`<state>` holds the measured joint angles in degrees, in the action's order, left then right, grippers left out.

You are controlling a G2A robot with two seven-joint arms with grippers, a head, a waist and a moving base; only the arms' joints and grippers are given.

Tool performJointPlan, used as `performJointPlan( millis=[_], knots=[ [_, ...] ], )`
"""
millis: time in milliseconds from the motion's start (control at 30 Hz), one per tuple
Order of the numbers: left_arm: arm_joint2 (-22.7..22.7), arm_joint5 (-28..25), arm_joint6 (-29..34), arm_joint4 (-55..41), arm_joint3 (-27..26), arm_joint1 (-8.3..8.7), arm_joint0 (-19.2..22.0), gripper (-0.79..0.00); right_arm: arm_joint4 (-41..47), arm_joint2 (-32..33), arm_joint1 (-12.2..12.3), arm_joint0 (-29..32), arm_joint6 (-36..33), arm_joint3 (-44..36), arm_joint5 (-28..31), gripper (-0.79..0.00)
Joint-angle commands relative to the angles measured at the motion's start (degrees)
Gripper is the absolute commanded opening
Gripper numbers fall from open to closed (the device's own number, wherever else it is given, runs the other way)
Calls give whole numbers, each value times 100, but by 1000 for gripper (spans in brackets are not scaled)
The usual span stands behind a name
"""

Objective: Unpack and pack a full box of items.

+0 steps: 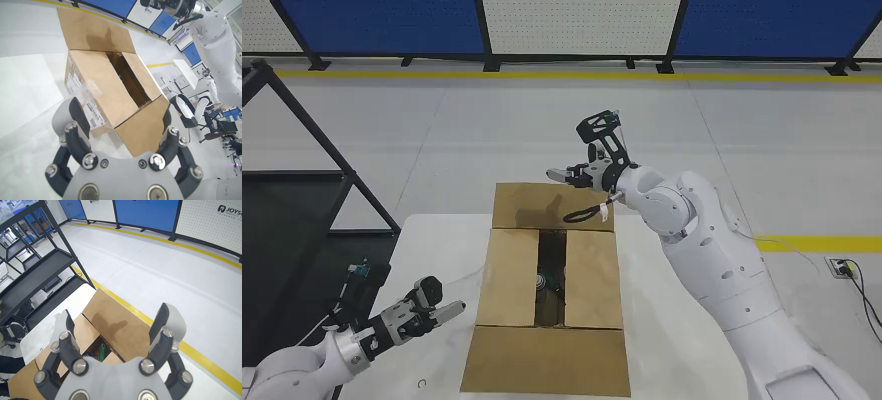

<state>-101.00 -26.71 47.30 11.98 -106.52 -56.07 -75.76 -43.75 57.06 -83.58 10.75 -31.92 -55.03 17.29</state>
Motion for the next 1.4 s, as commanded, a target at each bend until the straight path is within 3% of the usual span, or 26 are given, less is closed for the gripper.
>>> performJointPlan(
  millis=[0, 233, 433, 967, 1200, 1367],
  knots=[
    [-20, 31, -282, 168, -40, -3, -16, 0, 7, 60, 20, 100, -6, -141, -98, 0],
    [-266, -247, -523, -60, 183, 33, 32, 0, 626, 326, 152, 512, -1204, -1053, 383, 0],
    [-631, -645, -432, -225, 372, 91, -94, 0, 696, 129, 234, 713, -2777, -1532, 476, 0],
    [-578, -666, -600, -336, 363, 86, -178, 0, 966, 72, 235, 923, -2781, -1613, 500, 0],
    [-622, -926, -499, -602, 760, 129, -202, 0, 2525, 156, 195, 1216, -2906, -1307, 212, 0],
    [-634, -948, -528, -693, 811, 148, -262, 0, 4071, 132, 107, 1132, -3419, -677, 175, 0]
  ],
)
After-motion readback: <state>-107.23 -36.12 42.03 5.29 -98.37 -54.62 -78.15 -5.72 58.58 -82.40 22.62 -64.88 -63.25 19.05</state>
